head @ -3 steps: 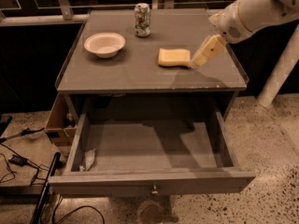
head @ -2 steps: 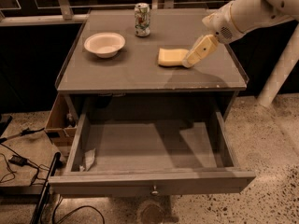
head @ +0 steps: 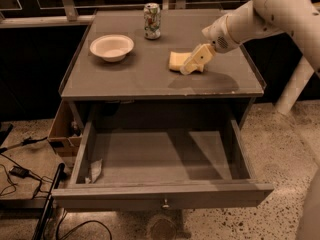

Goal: Place sponge into top drawer

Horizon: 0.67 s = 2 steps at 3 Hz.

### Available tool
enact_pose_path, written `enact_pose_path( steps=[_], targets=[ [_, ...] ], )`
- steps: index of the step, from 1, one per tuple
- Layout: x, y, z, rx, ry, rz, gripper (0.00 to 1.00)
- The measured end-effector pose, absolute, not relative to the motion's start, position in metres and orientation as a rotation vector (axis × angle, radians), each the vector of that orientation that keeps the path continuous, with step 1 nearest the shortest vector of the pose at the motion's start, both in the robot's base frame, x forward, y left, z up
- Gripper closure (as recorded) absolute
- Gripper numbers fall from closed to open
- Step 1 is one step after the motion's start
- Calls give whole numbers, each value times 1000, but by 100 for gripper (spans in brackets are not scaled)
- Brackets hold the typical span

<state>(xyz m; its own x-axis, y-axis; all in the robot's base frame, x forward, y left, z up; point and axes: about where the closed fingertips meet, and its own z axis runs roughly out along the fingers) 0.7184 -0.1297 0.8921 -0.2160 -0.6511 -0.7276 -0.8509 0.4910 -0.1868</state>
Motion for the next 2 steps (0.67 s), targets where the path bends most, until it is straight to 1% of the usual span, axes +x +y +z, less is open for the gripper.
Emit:
enact_pose_path(
  steps=[2],
  targets=[
    [751, -121, 854, -1188, 1995, 356, 0]
  ],
)
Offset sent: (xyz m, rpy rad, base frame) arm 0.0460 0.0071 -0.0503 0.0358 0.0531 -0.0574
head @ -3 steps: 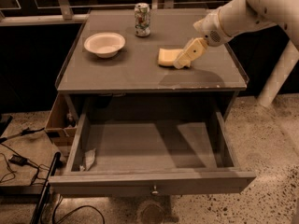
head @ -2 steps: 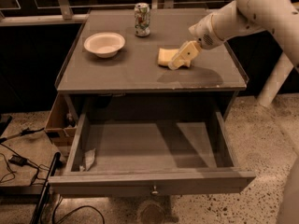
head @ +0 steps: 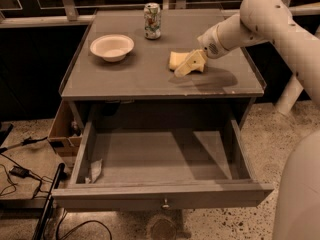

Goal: Place sponge into top drawer

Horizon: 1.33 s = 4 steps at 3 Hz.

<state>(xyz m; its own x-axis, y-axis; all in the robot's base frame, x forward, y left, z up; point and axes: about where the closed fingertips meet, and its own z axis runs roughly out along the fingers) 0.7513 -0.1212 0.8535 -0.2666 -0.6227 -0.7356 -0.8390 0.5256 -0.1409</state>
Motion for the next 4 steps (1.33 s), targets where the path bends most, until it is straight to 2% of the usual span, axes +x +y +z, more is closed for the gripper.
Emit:
enact_pose_path(
  steps=[1, 2, 4],
  targets=[
    [758, -121, 837, -1175, 2031, 368, 0],
    [760, -121, 826, -1171, 2055, 373, 19],
    [758, -117, 828, -1176, 2059, 379, 65]
  ],
)
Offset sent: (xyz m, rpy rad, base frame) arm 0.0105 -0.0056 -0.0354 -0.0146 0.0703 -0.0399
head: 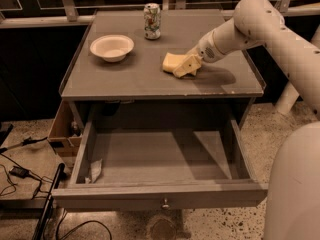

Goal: Place sponge into top drawer

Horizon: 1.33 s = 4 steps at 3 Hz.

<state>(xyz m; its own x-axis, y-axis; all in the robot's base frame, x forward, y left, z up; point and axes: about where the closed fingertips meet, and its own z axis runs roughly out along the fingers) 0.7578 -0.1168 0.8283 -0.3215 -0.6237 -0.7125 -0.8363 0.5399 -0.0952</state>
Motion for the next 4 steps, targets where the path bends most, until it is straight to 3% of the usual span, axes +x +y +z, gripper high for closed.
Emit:
enact_pose_path(
  steps=[1, 2, 4],
  targets=[
    [758, -117, 831, -1176, 2059, 379, 89],
    [741, -99, 857, -1211, 2031, 395, 100],
    [728, -98, 859, -1226, 2008, 407, 100]
  ],
)
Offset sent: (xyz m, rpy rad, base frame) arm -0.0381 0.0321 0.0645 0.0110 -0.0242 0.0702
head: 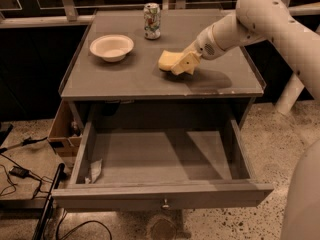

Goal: Place sponge into top drawer

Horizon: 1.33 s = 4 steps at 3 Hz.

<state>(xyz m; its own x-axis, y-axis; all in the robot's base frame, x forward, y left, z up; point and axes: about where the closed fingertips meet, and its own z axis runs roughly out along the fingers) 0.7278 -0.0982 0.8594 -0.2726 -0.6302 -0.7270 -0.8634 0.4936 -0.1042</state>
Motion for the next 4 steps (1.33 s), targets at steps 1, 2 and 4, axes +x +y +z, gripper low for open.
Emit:
enact_pose_path(
  steps=[1, 2, 4],
  targets=[
    [694, -99, 870, -1255, 1971, 426, 100],
    [638, -100, 883, -1297, 1929, 481, 100],
    [563, -100, 900, -1337, 1879, 598, 100]
  ],
)
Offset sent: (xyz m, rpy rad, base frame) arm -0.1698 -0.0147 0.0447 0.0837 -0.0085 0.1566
